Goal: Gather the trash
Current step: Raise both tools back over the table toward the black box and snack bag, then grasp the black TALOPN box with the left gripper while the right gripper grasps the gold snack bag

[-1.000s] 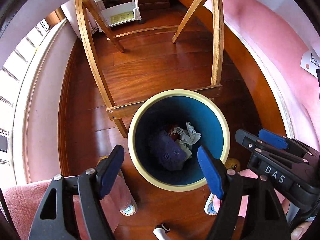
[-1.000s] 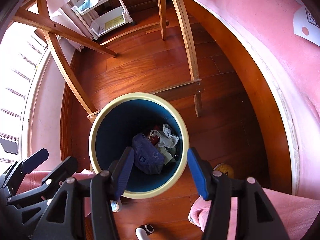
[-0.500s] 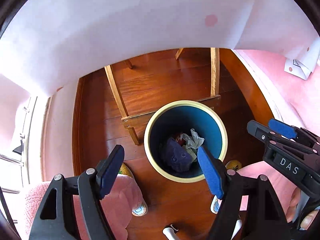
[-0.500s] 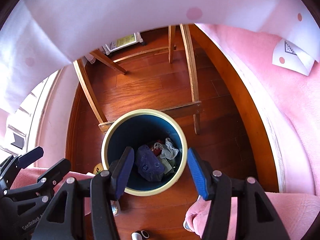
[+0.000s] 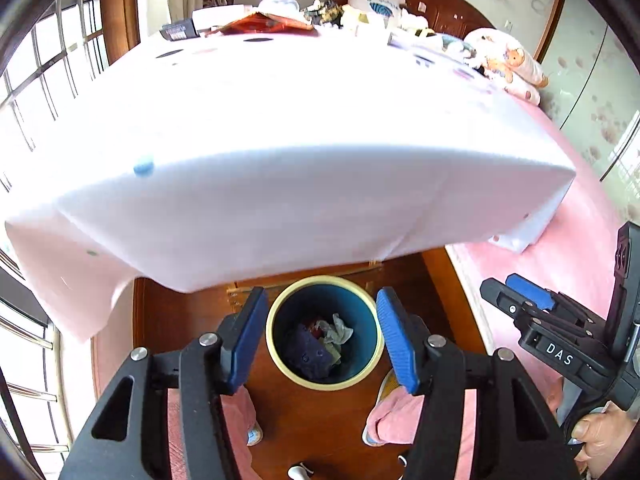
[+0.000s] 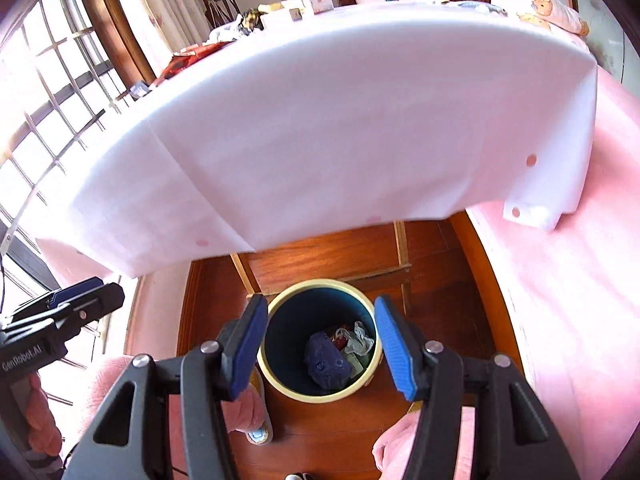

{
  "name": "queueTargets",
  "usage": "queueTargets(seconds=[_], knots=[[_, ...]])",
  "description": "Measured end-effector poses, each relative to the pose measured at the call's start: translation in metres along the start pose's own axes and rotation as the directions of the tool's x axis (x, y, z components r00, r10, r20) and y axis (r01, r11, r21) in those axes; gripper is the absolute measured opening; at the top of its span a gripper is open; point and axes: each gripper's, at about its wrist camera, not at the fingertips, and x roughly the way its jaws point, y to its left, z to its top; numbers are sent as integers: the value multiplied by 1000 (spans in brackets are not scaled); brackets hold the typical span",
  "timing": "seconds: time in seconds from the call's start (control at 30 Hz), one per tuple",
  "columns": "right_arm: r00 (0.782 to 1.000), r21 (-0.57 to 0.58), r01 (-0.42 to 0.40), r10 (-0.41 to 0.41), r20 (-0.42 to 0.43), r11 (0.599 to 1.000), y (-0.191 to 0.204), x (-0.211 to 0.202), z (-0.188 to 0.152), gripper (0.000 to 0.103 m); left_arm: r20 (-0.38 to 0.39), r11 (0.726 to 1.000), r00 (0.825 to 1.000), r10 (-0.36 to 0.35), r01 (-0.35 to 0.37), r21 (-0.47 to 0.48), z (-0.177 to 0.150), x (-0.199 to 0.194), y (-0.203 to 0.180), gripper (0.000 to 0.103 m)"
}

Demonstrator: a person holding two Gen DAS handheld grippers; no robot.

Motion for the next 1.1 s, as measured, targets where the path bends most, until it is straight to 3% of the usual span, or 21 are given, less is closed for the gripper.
queueTargets(seconds=[0.23, 0.3, 0.37, 0.47, 0.63, 0.77, 0.93, 1.1], knots=[[991, -143, -35, 53, 120, 989, 31, -67, 87, 59, 70, 1000, 997, 20, -21, 18, 90, -65, 21, 56], [988, -170, -54, 77, 133, 984, 43, -78, 118, 62, 86, 999, 995, 45, -45, 6, 119, -79, 31, 61], [985, -198, -62, 92, 147, 978, 54, -83, 145, 66, 111, 996, 990, 83, -82, -17, 147, -89, 47, 76], [980, -259, -44, 91, 174, 965, 84, -79, 180, 67, 136, 991, 982, 132, -127, -44, 186, -100, 71, 80], [983, -362, -58, 116, 141, 930, 131, -38, 240, 75, 102, 982, 983, 154, -141, -123, 243, -79, 118, 80], [989, -431, -72, 122, 88, 900, 169, 15, 278, 77, 37, 972, 986, 163, -154, -179, 278, -31, 152, 80], [995, -528, -87, 96, -11, 845, 209, 90, 299, 82, -26, 963, 986, 162, -164, -213, 304, 20, 186, 80], [998, -671, -52, 21, -54, 740, 239, 148, 294, 87, -75, 951, 989, 126, -142, -276, 319, 67, 213, 80]])
